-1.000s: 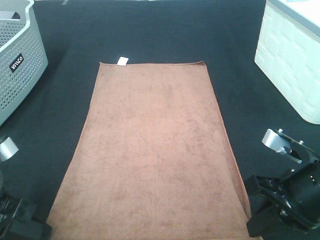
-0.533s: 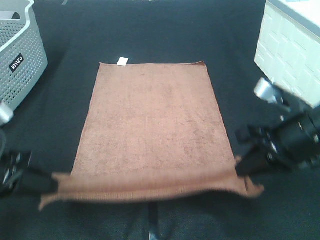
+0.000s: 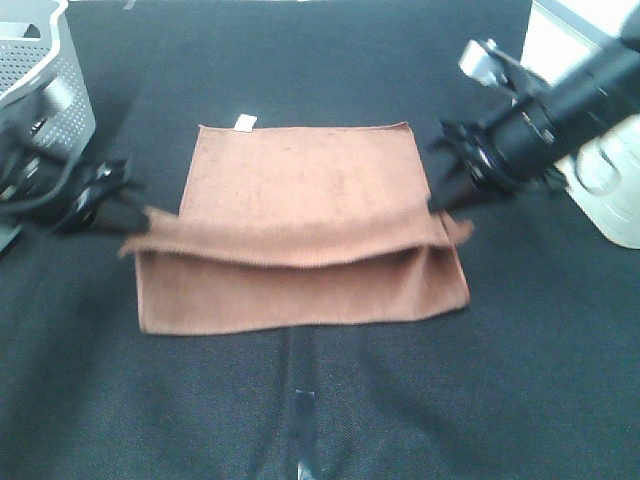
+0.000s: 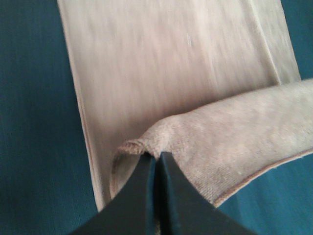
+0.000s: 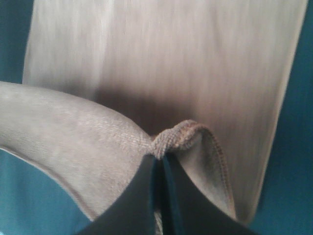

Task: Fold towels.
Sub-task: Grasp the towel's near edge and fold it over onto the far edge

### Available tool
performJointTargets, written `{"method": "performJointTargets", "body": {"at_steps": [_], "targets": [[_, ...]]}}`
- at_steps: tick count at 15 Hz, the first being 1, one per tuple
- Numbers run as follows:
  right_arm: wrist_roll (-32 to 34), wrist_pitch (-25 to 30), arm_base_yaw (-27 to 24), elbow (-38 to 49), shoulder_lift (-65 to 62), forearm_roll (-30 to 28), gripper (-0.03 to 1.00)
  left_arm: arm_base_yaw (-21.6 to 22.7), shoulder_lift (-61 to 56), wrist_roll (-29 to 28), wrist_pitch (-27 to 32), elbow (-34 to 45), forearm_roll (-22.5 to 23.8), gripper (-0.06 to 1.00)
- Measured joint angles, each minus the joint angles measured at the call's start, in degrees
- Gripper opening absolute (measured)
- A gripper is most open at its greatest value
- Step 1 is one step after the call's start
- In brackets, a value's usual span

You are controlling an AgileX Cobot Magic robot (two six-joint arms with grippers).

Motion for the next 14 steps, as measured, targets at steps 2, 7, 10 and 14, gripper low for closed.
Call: {"method": "performJointTargets", "body": {"at_steps": [2,7,10,14], "targets": [[2.64,1.03,0.00,-9.63,5.96,-1.78,0.00,0.00,5.79,0.00,-0.11,-8.88,2.69,0.00],[10.71,4.35,-0.97,-34.89,20.74,-9.11,0.00,0.92,18.91,0.00,-0.80,-28.42,4.53,0.00],[11.29,5.73,-3.67,-49.96,29.45,-10.14,0.00,1.38,27.27,0.00,-4.41,-38.85,4.98,0.00],[11.12,6.25,-3.84,-63.77,39.19,-10.66,0.00,1.38,35.98,0.00,-7.28,-50.48,5.33,0.00]]}}
